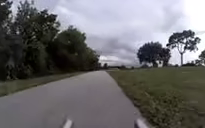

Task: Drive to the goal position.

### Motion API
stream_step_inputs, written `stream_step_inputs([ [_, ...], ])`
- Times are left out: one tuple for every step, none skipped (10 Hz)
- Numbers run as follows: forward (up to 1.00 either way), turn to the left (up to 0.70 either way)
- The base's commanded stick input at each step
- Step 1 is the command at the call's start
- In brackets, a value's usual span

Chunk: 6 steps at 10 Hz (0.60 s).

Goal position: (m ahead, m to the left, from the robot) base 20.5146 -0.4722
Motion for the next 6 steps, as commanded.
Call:
stream_step_inputs([
  [0.85, 0.00],
  [0.85, 0.00],
  [0.85, 0.00],
  [0.85, 0.00],
  [0.85, 0.00],
  [0.85, 0.00],
])
